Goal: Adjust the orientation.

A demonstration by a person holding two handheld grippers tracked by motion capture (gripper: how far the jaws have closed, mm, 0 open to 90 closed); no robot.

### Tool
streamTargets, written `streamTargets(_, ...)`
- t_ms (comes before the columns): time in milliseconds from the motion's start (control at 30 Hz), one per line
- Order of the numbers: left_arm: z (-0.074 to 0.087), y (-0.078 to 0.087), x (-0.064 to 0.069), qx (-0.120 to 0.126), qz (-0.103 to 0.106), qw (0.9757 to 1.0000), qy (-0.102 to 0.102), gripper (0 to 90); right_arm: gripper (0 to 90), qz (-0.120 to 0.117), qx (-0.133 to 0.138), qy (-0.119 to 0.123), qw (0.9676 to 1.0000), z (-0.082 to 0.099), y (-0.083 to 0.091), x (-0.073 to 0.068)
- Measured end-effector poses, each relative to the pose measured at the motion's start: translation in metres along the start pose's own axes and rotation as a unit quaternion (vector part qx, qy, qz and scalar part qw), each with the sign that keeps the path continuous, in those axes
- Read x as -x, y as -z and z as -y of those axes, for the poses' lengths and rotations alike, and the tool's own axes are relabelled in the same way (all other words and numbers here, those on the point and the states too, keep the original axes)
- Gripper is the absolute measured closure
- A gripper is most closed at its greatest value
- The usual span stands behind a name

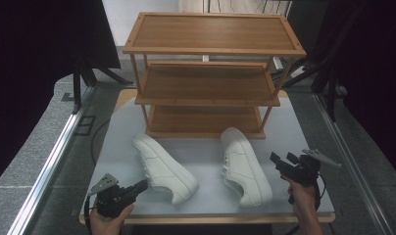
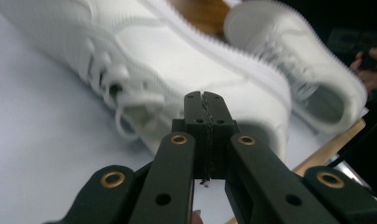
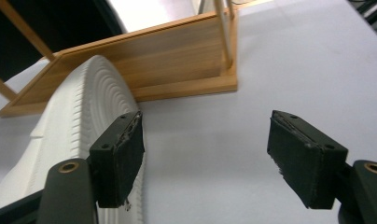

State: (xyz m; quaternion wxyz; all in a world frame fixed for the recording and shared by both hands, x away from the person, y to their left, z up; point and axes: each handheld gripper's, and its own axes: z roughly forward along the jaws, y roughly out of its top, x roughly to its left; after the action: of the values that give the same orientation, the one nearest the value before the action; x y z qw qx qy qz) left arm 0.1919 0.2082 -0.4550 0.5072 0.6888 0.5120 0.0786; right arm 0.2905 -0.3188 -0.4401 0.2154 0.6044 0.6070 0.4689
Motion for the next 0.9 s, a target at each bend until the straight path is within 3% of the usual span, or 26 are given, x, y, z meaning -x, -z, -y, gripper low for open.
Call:
streamTargets(233, 0.009, -0.009, 0.003, -0.026, 0.012, 0.9996, -0.001, 90.0, 27.2, 0.004, -0.003, -0.008, 1.0, 0.002, -0.001, 0.002)
streamTargets(500, 0.017, -0.032, 0.016, -0.063, 0.021, 0.9976, -0.022, 90.0, 27.2, 0.001, -0.006, -0.005, 1.0, 0.003, -0.001, -0.001)
streamTargets(900, 0.016, -0.05, 0.026, -0.071, 0.021, 0.9968, -0.03, 90.0, 27.1, -0.002, -0.012, -0.002, 0.9999, 0.004, -0.005, -0.002)
